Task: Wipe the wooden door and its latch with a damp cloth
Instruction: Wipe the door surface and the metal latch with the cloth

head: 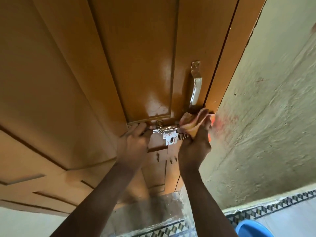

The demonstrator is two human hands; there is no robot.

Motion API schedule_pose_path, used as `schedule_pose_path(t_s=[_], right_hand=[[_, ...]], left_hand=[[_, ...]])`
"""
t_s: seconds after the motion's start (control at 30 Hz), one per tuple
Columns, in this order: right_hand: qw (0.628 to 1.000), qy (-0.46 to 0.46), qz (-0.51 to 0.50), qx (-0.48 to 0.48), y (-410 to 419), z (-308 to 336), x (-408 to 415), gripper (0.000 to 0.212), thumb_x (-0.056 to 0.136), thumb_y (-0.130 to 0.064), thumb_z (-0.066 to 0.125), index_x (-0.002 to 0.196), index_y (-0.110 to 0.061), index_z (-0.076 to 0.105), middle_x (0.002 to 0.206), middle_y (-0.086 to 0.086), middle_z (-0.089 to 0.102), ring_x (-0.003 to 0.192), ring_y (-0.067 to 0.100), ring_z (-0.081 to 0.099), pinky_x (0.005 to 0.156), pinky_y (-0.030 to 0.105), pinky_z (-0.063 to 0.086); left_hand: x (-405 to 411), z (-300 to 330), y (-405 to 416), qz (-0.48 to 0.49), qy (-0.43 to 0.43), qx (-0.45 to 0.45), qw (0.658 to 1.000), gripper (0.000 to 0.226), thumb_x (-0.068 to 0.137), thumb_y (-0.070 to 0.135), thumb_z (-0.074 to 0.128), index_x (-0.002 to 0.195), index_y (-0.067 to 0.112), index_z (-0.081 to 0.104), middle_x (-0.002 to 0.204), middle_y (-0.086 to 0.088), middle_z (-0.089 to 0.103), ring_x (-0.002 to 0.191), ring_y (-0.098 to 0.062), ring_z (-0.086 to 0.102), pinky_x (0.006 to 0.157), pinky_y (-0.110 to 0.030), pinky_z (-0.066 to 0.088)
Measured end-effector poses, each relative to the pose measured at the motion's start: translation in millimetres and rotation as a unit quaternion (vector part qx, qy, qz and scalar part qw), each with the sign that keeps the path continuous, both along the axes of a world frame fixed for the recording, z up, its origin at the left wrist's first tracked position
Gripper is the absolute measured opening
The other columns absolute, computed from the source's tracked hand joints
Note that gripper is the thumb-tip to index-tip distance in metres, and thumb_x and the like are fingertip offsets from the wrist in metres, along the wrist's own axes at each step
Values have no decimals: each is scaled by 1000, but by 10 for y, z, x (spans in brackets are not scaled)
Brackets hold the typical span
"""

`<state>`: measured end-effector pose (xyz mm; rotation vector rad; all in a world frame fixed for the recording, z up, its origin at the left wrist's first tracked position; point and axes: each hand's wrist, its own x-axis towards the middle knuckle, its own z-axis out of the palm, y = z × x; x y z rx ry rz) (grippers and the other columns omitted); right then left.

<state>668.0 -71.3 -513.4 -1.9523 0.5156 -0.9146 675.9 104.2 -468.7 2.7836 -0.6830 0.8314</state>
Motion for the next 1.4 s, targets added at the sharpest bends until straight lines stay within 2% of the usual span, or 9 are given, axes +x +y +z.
schedule_pose_path(t_s=[0.17,0.37,0.47,0.57,0.7,0.87,1.07,1.3,1.4], right_hand=[[965,-4,151,-214,256,-93,-207,67,91,-4,37,158,-9,30,165,14,29,156,37,13,95,46,59],[987,14,86,-133,368,-17,-98,56,91,2,48,147,-1,50,159,19,40,151,43,27,105,42,48],[955,2,162,-247,456,-61,-190,60,93,-6,37,153,-7,41,162,16,35,154,39,19,100,43,53],[958,7,139,-249,30,-146,-193,63,90,2,41,153,-8,41,161,13,36,152,40,26,78,50,64],[981,15,78,-179,189,-93,-93,53,96,-6,40,148,1,47,158,21,40,147,50,31,85,53,62],[931,-23,181,-315,99,-225,-201,59,96,2,48,154,-7,37,164,12,28,155,36,15,79,51,64],[980,-28,90,-178,289,-148,-63,49,100,-6,43,149,1,45,159,22,36,150,47,24,89,44,59],[954,-53,122,-268,49,-390,-129,45,110,-22,37,147,1,44,157,22,40,151,44,26,86,54,62],[989,-69,66,-112,267,-226,-82,50,106,-24,39,141,9,52,152,28,45,145,53,31,107,44,51]], left_hand=[[-24,-13,-20,5,-7,5,1000,23,87,15,61,96,7,81,92,-10,70,80,-31,69,52,-34,55],[-11,-18,-4,14,-28,16,999,20,86,9,64,93,11,82,92,-7,71,81,-29,69,51,-32,52],[23,-61,11,1,-24,-11,1000,6,83,8,80,88,11,80,88,-7,70,76,-27,66,52,-32,52],[16,-27,12,-9,-38,-14,999,26,87,8,56,92,10,81,88,-6,69,77,-27,66,52,-32,51],[24,-37,31,-14,-35,-7,999,29,87,8,52,95,8,80,92,-7,68,82,-29,67,53,-33,52],[6,-59,31,-13,-20,-15,1000,10,82,5,74,90,9,79,92,-7,69,81,-27,67,51,-34,56],[6,-49,31,-7,-46,-13,999,17,86,8,67,95,10,80,94,-6,70,82,-26,66,52,-33,53],[-28,-6,22,-17,-60,-20,998,32,87,7,51,98,10,81,90,-6,70,77,-25,64,54,-30,50],[-22,-1,19,-10,-65,-18,998,34,86,8,49,99,10,81,89,-6,68,76,-26,64,53,-31,48]])
